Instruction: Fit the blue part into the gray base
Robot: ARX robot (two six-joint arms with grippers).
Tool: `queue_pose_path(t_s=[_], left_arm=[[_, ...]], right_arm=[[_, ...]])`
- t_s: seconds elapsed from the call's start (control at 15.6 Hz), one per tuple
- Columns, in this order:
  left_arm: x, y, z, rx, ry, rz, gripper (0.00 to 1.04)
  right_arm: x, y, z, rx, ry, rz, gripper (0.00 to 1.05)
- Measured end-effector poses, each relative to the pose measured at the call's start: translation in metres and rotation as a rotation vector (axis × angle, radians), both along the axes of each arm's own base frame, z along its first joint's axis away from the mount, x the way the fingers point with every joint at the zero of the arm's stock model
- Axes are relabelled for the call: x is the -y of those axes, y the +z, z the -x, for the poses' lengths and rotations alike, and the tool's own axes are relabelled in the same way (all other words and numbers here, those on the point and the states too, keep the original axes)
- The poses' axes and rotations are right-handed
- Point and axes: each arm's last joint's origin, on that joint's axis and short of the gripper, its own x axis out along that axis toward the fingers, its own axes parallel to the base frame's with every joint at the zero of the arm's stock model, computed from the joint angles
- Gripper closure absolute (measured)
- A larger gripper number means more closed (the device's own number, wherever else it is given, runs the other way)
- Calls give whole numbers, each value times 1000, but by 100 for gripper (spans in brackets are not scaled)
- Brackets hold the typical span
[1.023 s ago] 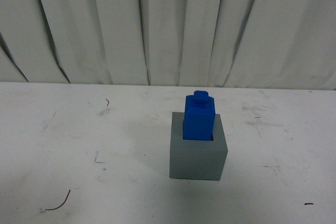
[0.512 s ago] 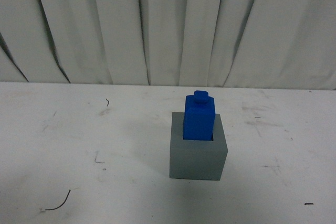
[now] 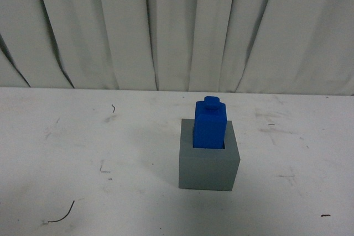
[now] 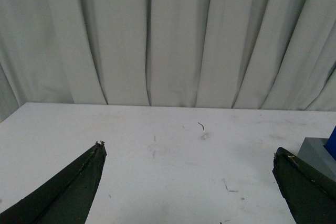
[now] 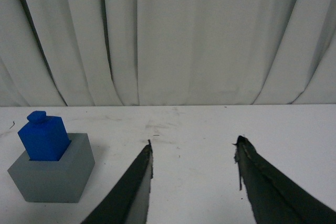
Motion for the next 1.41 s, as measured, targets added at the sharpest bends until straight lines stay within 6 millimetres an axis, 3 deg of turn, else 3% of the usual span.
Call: queue_pose_path(t_s=[0.51,0.64,1.41], left_arm=[[0,0,0,0,0,0,7],[0,0,0,0,0,0,7],[0,0,0,0,0,0,7]], right_arm=[[0,0,0,0,0,0,24],[0,0,0,0,0,0,8],[0,0,0,0,0,-1,6]])
